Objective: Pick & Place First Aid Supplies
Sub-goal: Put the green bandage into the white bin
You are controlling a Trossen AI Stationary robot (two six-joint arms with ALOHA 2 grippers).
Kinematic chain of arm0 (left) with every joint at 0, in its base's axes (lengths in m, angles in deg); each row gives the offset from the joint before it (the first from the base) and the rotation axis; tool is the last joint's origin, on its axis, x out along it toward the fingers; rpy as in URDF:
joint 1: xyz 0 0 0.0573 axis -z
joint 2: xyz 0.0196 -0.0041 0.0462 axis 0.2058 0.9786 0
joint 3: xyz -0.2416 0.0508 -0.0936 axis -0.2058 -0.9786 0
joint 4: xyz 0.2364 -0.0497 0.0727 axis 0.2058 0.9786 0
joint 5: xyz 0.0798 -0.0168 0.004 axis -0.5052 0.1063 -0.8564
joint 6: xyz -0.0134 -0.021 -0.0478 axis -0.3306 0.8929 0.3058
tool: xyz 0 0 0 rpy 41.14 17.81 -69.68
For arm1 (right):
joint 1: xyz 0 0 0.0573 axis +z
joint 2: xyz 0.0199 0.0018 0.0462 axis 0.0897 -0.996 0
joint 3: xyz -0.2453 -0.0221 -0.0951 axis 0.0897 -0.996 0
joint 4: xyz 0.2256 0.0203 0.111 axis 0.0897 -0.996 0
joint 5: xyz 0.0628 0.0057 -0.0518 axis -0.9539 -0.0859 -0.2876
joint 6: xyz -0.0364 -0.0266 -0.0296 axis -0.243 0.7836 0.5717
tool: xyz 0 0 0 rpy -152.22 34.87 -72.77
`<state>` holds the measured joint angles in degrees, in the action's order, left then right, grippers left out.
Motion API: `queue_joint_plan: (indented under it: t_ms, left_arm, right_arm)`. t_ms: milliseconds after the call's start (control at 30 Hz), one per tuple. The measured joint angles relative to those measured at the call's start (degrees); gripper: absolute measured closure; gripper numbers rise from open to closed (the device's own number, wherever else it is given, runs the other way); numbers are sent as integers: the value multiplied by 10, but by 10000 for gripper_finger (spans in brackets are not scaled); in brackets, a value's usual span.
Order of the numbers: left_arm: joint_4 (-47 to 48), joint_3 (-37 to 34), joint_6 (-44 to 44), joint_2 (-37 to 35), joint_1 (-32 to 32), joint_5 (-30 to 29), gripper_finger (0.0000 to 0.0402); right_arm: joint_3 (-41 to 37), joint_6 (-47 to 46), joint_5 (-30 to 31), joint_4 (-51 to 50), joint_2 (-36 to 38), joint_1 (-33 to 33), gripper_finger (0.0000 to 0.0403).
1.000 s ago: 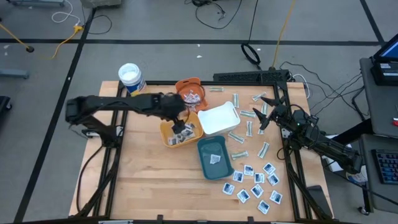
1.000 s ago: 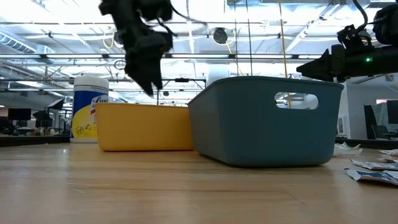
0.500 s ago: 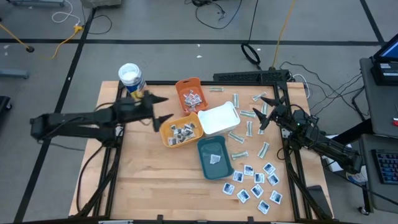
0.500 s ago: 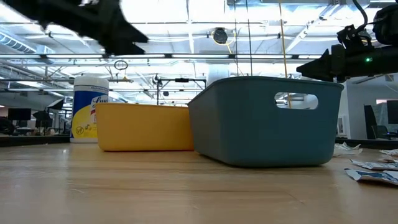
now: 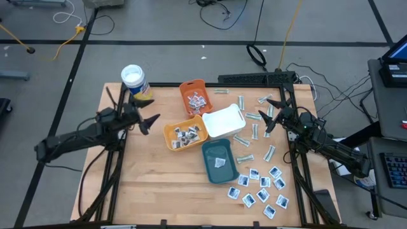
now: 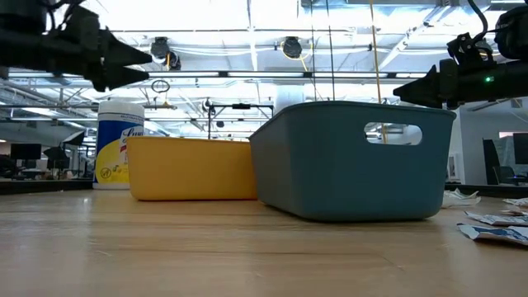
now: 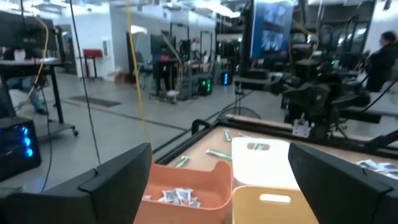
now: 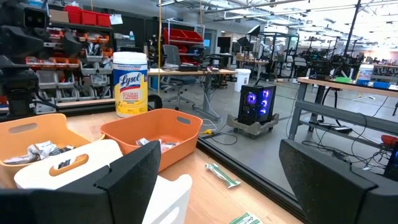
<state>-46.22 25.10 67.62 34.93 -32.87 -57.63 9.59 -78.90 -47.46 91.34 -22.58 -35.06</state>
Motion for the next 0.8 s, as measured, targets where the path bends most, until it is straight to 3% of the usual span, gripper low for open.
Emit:
queue_joint_plan:
  t_ms: [433,600,800]
  left_arm:
    - [2,-65,5,-103,0,9,22]
    - [51,-65,-15,-141,0,9,30]
    - [92,-65,-31,-140,0,4,28]
  right_arm:
    - [0,0,0,0,0,0,80]
    - [0,0,0,0,0,0,80]
    - [0,0,0,0,0,0,80]
